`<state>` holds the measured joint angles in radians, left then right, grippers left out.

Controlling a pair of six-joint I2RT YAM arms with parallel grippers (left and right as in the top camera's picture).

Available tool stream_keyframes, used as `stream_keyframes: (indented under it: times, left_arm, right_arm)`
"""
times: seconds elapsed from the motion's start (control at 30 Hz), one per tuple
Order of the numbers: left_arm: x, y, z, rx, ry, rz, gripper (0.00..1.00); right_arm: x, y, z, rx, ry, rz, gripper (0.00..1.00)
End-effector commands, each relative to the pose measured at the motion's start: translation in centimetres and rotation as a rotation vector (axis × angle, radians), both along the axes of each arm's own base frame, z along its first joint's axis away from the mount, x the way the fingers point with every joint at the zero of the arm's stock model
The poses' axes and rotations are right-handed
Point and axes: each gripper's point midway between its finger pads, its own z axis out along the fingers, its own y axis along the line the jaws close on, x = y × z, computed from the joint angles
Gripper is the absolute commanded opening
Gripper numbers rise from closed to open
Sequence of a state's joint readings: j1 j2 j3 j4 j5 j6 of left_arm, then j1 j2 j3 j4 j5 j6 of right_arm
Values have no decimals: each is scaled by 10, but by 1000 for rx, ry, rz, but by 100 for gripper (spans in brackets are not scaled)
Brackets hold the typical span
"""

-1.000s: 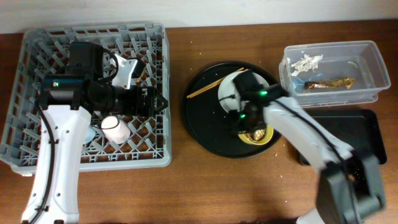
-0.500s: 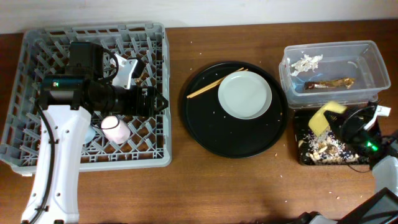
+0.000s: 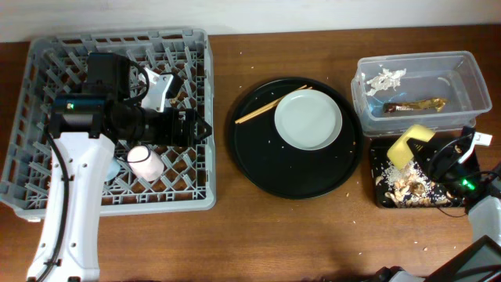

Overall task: Sort waste into correct bins and load items into the dishwasher rack
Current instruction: 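Tip the yellow bowl's food onto the black tray with the right gripper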

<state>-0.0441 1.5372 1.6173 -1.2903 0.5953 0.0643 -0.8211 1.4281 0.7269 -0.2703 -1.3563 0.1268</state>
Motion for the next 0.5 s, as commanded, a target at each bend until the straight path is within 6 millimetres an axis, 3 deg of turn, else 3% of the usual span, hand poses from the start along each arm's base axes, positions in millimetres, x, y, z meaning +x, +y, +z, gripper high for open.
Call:
stream_keyframes:
  times: [0.0, 0.03, 0.07, 0.1, 0.13, 0.17, 0.2, 0.23, 0.27, 0.3, 0.33, 0.37, 0.4, 0.47]
  left_arm:
    - [0, -3, 10, -6, -42, -24, 99]
    - [0, -3, 10, -6, -42, -24, 99]
    - [0, -3, 10, -6, -42, -24, 99]
    - [0, -3, 10, -6, -42, -24, 99]
    - [0, -3, 10, -6, -42, -23, 99]
    - [0, -3, 10, -6, -42, -24, 99]
    - [0, -3, 10, -6, -42, -24, 99]
    - [0, -3, 10, -6, -42, -24, 99]
    - [0, -3, 10, -6, -42, -24, 99]
    - [0, -3, 10, -6, -42, -24, 99]
    - [0, -3, 10, -6, -42, -24, 99]
    - [0, -3, 10, -6, -42, -24, 99]
    - [0, -3, 10, -6, -42, -24, 99]
    - [0, -3, 10, -6, -42, -24, 99]
  right_arm:
    - [-3, 9, 1, 17, -9, 32, 4]
    - [0, -4, -23, 26, 161, -73, 4]
    - [-8, 17, 18, 85, -72, 87, 4]
    - [-1, -4, -24, 71, 218, -103, 4]
    - [-4, 12, -5, 55, 84, 2, 4]
    - [-2, -4, -29, 43, 251, -119, 4]
    - [-10, 20, 15, 145, 15, 60, 4]
    - [0, 0, -13, 36, 156, -72, 4]
    - [-5, 10, -7, 162, 189, -46, 4]
    - [-7, 26, 21, 117, -9, 84, 4]
    - [1, 10, -9, 71, 174, -55, 4]
    - [-8, 34, 20, 161, 44, 90, 4]
    - [-6, 44, 27, 125, 26, 121, 4]
    - [-11, 64, 63, -100, -162, 177, 4]
